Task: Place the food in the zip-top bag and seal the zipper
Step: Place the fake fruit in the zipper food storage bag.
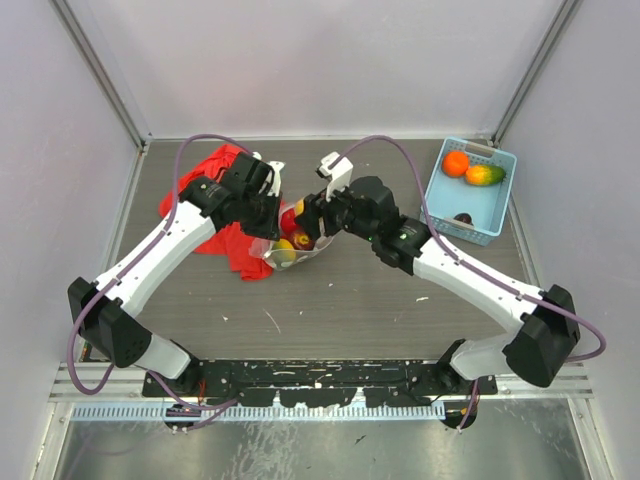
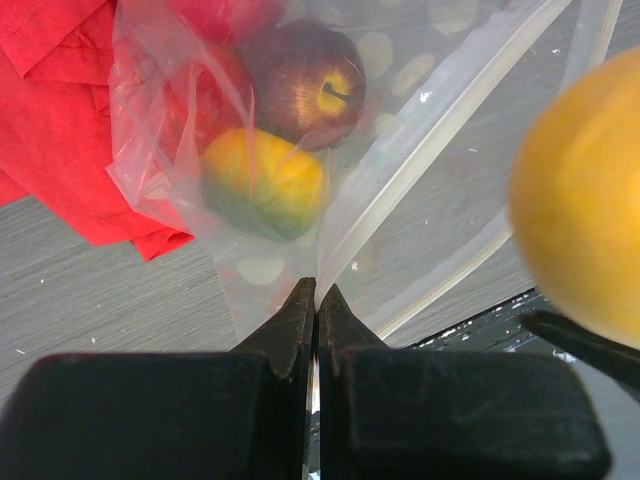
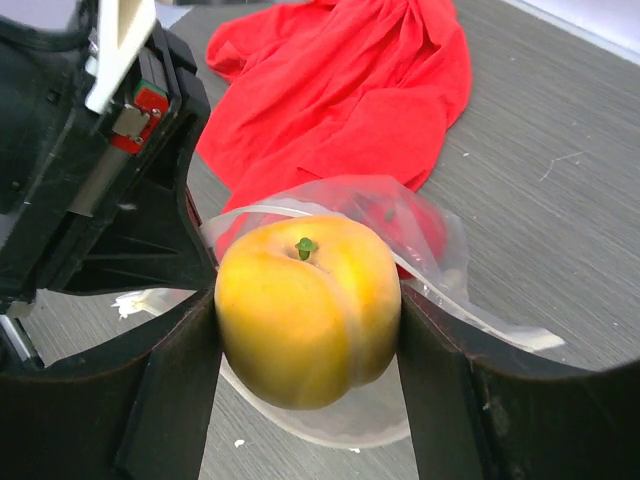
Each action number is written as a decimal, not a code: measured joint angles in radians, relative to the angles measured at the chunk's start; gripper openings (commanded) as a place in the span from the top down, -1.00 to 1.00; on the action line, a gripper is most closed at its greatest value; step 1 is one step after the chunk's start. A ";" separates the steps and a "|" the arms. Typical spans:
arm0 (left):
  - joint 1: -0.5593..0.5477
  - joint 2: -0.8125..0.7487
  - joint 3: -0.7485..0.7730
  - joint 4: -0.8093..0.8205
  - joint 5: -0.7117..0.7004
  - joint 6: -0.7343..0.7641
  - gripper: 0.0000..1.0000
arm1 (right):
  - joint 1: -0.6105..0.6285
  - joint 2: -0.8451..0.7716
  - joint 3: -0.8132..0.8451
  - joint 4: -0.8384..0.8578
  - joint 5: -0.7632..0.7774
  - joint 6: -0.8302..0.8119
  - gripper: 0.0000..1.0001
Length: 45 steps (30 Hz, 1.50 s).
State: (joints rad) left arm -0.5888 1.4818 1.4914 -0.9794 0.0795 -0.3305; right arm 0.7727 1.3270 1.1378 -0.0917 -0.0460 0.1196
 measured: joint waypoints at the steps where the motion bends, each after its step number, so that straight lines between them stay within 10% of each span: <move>1: 0.000 0.000 0.000 0.000 0.000 0.000 1.00 | 0.004 0.011 -0.004 0.014 -0.007 -0.006 0.01; 23: 0.000 0.000 0.000 0.002 0.006 0.000 1.00 | 0.007 0.231 -0.070 0.137 0.031 -0.031 -0.21; 45: 0.000 0.000 0.000 0.019 0.020 0.000 1.00 | 0.015 0.285 -0.047 0.131 0.311 0.046 -0.84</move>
State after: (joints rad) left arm -0.5888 1.4818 1.4914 -0.9604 0.0994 -0.3309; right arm 0.7876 1.6119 1.0904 0.0395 0.2653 0.1654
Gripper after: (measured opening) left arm 0.007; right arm 0.911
